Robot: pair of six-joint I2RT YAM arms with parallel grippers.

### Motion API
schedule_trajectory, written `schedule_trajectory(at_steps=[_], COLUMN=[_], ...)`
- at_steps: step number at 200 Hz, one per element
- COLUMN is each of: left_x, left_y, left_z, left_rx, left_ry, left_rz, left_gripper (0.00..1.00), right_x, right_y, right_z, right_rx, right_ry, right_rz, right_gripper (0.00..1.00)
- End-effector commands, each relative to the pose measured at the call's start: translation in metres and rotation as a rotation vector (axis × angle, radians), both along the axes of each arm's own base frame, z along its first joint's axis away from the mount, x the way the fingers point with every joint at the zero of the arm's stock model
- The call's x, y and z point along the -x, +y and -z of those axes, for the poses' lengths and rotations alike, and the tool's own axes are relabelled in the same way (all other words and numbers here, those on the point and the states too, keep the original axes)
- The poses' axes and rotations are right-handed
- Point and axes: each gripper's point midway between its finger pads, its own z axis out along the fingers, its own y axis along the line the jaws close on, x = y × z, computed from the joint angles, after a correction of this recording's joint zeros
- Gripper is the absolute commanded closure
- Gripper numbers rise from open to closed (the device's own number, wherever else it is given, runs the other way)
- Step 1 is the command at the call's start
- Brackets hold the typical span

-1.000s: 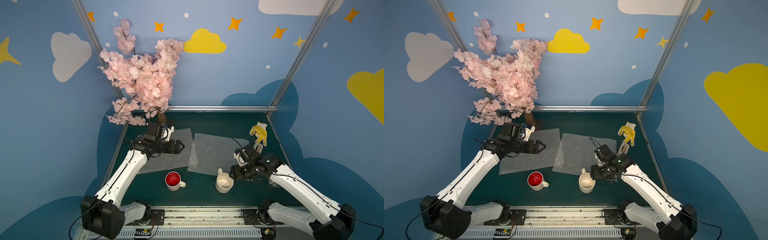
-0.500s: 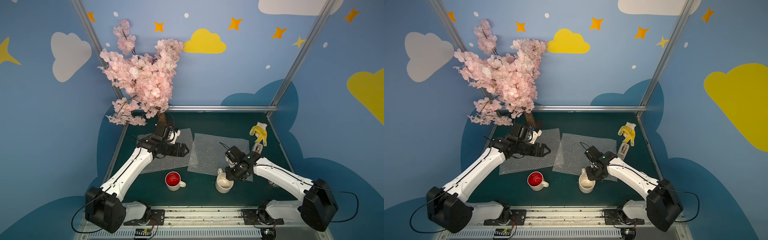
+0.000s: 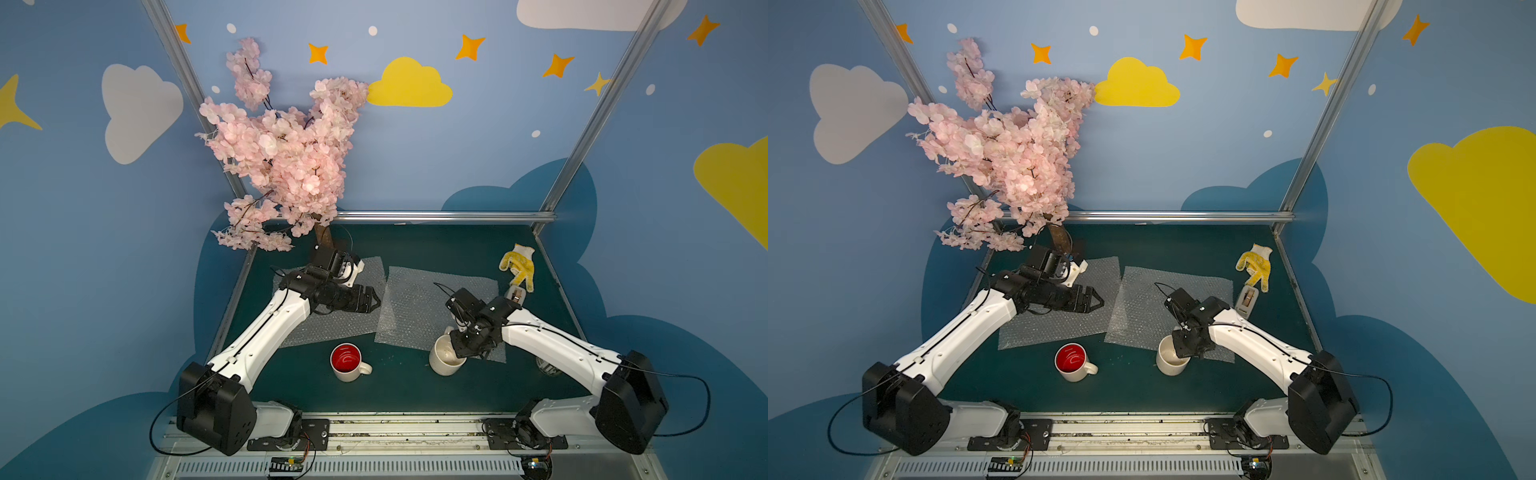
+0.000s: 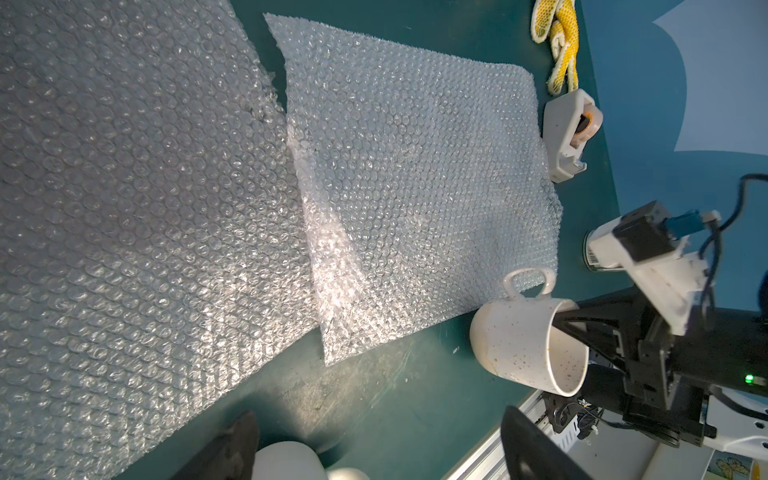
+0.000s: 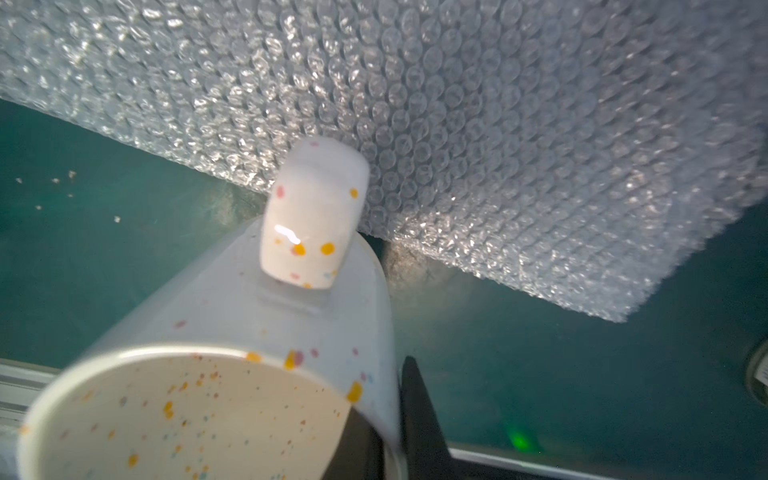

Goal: Wrap mugs in bubble wrap
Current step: Place the mug on the bubble wrap.

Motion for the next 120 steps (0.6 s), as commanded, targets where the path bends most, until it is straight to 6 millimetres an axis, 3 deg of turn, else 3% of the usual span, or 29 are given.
schedule_trajectory(at_steps=[1, 40, 79, 120], left_x=[0.004, 0.007, 0.009, 0.012], left_y=[-0.002, -0.001, -0.001, -0.004], left_z=[-0.003, 0.010, 0.020, 0.029], left_rx=[0.005, -0.017, -0.022, -0.015], left_ry=[0.019, 0.071, 0.104, 0.140], left_rz=[0.021, 0.025, 0.027, 0.034], left_gripper=[0.10, 0.11, 0.12, 0.14], right_x=[-0.020, -0.065, -0.116, -0.148], right_y=[0.007, 0.010, 0.015, 0.022], right_z=[-0.038, -0.066, -0.052, -0.033], right_rx=[-0.012, 0.089, 0.086, 0.036], right_ry=[-0.076, -0.165, -0.131, -0.127], right_rz=[-0.023, -0.039, -0.008, 0.005], right_gripper=[1.00, 1.00, 1.00, 1.00])
